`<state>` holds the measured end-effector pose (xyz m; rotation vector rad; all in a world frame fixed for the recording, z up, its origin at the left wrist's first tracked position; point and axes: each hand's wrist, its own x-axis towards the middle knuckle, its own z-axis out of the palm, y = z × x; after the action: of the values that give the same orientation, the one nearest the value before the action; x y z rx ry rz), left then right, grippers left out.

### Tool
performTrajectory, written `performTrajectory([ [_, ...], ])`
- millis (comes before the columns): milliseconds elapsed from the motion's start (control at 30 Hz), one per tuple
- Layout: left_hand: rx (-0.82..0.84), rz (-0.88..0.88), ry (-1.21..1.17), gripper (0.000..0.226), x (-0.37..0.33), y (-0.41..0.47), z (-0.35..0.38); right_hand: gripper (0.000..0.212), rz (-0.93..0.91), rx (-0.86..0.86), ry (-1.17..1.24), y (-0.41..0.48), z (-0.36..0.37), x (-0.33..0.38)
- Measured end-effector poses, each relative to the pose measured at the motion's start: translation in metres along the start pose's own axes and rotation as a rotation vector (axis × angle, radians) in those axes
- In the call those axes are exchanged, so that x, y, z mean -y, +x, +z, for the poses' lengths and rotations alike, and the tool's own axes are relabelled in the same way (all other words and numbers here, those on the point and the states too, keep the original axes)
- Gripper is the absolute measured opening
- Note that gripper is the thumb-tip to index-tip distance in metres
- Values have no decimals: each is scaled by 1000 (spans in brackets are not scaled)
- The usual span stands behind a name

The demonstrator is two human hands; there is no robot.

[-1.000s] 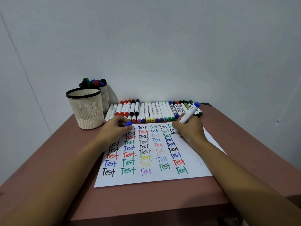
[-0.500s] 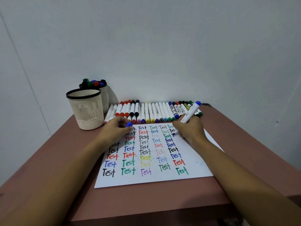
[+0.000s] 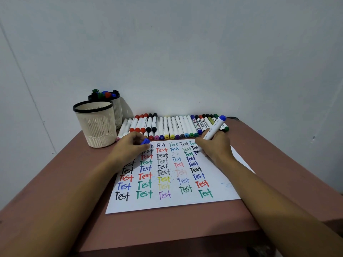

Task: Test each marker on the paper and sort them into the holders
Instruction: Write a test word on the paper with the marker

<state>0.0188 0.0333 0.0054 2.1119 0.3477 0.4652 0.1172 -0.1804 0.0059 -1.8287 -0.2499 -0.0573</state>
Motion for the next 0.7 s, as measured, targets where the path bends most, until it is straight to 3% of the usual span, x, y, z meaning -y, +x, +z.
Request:
performTrajectory([
  [700, 8, 14, 17, 17, -1, -1, -1, 21, -22, -53, -54, -1, -1, 1],
])
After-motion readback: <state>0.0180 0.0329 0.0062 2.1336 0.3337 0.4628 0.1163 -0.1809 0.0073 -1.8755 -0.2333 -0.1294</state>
